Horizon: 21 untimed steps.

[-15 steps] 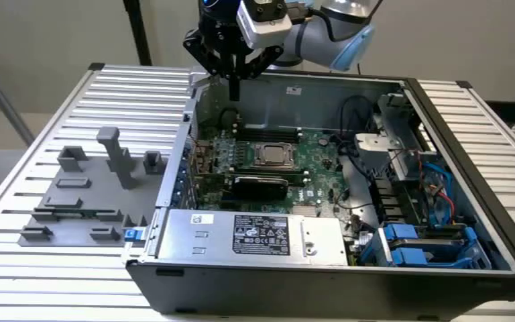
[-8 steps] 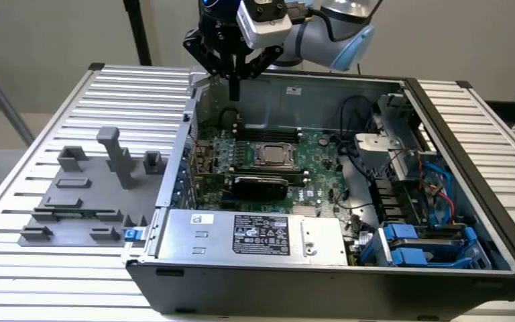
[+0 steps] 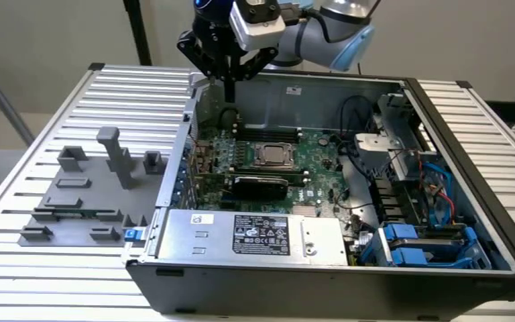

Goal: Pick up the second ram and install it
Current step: 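Reach for the second ram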

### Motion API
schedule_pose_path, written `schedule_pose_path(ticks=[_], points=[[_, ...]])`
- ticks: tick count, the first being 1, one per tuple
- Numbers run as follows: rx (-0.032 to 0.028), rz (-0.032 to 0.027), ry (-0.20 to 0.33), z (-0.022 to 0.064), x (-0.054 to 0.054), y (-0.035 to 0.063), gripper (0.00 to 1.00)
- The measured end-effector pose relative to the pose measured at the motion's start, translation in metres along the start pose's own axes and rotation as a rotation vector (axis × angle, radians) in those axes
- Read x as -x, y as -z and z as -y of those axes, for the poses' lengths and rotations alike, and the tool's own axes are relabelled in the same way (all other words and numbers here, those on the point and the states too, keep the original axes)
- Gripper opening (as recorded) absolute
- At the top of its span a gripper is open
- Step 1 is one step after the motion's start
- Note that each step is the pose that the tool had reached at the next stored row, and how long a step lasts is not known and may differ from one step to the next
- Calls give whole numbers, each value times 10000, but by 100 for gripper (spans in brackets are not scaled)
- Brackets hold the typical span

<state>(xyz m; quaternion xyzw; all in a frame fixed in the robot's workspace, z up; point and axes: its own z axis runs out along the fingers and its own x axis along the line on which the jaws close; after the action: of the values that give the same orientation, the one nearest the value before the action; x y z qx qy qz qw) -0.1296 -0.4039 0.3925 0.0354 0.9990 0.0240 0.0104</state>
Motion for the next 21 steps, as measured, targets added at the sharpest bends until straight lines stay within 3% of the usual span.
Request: schedule_pose_path(ticks=[10, 21], points=[[1, 0, -1, 241, -428, 5, 11], [1, 0, 0, 380, -919, -51, 11]])
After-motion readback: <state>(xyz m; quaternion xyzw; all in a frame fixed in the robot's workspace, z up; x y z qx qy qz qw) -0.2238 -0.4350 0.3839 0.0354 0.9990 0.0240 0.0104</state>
